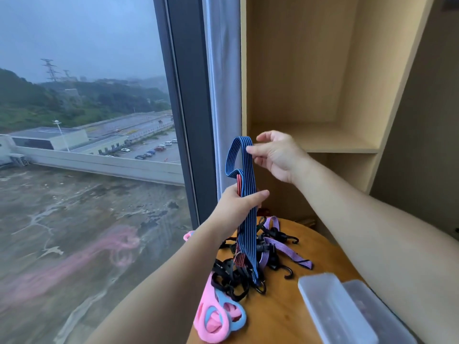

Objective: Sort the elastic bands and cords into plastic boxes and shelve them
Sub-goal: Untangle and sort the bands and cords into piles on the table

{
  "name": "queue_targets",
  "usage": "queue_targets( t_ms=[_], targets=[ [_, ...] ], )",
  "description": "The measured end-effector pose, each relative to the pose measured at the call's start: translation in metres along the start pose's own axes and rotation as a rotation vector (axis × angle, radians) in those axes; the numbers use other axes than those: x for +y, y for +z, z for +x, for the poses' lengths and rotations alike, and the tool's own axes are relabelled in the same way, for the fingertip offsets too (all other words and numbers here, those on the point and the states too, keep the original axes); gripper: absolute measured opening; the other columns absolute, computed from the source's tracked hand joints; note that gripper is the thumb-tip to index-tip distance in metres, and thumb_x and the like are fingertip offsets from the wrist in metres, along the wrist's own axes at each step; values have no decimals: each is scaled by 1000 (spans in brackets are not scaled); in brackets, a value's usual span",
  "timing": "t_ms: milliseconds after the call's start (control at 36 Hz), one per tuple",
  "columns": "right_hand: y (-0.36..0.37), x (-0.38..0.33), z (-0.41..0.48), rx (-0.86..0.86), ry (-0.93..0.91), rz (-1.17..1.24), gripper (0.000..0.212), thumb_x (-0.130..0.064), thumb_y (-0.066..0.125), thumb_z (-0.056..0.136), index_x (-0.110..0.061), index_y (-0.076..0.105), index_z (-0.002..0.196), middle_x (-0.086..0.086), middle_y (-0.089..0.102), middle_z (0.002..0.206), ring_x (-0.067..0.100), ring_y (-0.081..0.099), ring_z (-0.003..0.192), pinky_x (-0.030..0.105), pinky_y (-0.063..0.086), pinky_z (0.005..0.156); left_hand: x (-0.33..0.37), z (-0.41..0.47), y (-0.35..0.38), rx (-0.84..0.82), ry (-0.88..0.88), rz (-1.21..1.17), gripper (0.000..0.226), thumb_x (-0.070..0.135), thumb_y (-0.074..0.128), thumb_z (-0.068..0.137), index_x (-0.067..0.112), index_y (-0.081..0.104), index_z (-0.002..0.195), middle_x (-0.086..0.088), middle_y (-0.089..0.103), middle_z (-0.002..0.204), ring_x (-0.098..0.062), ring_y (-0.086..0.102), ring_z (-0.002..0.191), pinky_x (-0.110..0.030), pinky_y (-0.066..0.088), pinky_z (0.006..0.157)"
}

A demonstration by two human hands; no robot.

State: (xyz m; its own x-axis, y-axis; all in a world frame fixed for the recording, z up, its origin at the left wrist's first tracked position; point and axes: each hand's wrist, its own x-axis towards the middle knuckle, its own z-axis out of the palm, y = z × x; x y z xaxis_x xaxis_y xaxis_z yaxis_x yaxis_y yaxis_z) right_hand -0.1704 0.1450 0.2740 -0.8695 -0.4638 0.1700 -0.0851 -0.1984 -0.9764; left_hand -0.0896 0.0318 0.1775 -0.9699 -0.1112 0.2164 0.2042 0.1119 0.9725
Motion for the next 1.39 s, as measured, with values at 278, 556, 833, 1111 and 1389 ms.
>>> queue_targets(
  t_ms=[278,556,833,1111,1389],
  targets=[
    [-14,-2,28,226,-38,-111,20,4,67,86,-13,56,85,9,65,90,17,61,77,24,48,62,-11,-11,14,-111,-48,-47,35,44,70,82,21,53,62,0,54,60,-17,57,54,-27,50,56],
    [-29,41,-9,-210,292,-87,12,-5,70,86,-8,59,89,4,63,74,7,50,53,16,39,41,-13,-13,10,-93,-118,-53,30,40,71,83,20,57,66,-2,56,62,-18,53,51,-29,48,54],
    [-36,58,5,86,183,-134,9,-1,68,87,-6,60,86,11,67,85,16,66,72,20,52,57,-30,-19,9,-91,-156,-117,29,31,71,81,24,53,60,0,48,57,-18,48,47,-26,45,51],
    [-102,151,2,141,377,-608,14,-1,59,91,-10,65,81,13,69,85,18,64,66,25,52,57,-49,-10,-15,19,-167,-167,23,11,62,94,10,48,75,-2,50,59,-17,48,50,-30,47,53],
    [-130,251,14,-15,524,-1035,29,0,47,96,-9,69,112,14,66,114,28,61,97,28,48,79,-73,18,-25,181,-151,-52,29,18,67,90,9,43,78,-5,41,59,-21,42,48,-34,42,56]
  ],
)
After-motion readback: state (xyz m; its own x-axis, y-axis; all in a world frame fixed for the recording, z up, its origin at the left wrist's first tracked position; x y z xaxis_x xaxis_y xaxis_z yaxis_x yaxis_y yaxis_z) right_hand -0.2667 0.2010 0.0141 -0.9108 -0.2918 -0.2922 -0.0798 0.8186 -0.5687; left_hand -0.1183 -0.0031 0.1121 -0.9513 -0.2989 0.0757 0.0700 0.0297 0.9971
